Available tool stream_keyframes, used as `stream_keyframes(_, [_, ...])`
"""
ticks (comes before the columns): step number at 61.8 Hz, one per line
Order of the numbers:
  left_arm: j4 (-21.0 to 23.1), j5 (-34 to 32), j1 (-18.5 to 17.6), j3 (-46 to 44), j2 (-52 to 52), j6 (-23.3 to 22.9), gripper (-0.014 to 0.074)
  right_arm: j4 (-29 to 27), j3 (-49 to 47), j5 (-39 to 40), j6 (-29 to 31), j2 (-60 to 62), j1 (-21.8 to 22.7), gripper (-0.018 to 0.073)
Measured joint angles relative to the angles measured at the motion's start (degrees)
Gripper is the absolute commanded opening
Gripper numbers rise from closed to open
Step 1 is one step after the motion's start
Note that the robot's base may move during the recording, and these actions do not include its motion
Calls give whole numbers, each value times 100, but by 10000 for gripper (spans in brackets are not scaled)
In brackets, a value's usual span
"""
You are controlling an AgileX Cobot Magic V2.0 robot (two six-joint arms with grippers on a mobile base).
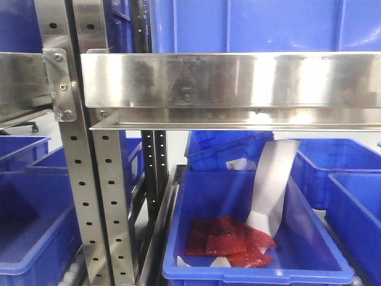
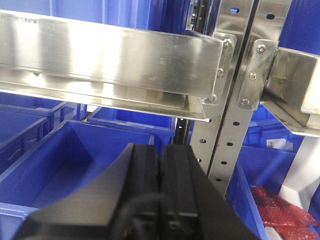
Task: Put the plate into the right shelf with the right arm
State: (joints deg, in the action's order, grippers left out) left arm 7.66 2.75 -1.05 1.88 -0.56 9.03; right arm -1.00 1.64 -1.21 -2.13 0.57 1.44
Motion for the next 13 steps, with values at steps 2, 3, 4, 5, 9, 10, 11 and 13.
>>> stream_keyframes(2, [0,0,0,0,0,0,-128,0,0,0,0,0,0,53])
stream_keyframes(3, [0,0,0,0,0,0,-128,0,0,0,0,0,0,53])
stream_keyframes(4, [0,0,0,0,0,0,-128,0,0,0,0,0,0,53])
stream_keyframes(5, [0,0,0,0,0,0,-128,0,0,0,0,0,0,53])
stream_keyframes(9, [0,0,0,0,0,0,-128,0,0,0,0,0,0,53])
stream_keyframes(10, [0,0,0,0,0,0,-128,0,0,0,0,0,0,53])
stream_keyframes(11, [0,0,0,0,0,0,-128,0,0,0,0,0,0,53])
stream_keyframes(13, [0,0,0,0,0,0,-128,0,0,0,0,0,0,53])
